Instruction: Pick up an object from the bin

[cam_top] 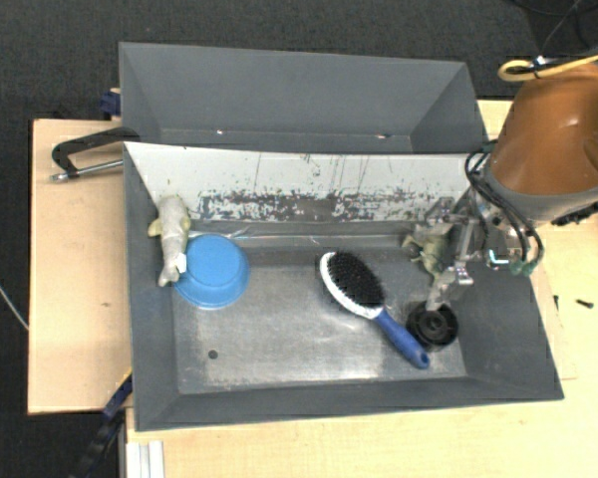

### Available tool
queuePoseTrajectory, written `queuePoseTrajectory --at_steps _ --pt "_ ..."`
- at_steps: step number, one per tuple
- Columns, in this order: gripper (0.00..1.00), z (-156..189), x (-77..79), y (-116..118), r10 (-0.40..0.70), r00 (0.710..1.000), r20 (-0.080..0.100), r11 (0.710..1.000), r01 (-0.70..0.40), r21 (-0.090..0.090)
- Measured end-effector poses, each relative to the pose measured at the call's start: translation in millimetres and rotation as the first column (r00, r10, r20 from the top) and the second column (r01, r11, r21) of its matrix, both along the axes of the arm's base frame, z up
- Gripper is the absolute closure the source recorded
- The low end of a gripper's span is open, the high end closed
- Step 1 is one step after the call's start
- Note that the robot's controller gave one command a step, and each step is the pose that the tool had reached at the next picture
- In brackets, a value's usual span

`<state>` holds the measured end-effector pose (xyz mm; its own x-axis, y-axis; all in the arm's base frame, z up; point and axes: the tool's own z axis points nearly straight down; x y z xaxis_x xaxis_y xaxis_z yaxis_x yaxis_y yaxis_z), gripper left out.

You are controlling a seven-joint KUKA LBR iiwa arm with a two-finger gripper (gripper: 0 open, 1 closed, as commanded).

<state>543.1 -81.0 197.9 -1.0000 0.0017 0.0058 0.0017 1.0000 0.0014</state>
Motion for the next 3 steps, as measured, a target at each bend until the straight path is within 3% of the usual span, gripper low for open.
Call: queuePoseTrajectory --at_steps 1,2,3 --pt "0.00 -116 -45.9 32 0.045 0.999 0.014 0.999 -0.045 -0.002" --pt "0.00 -97 -47.1 54 -0.074 0.997 0.012 0.997 0.074 0.001" --pt "0.00 -91 -46.5 56 -0.249 0.968 0.011 0.969 0.249 0.001"
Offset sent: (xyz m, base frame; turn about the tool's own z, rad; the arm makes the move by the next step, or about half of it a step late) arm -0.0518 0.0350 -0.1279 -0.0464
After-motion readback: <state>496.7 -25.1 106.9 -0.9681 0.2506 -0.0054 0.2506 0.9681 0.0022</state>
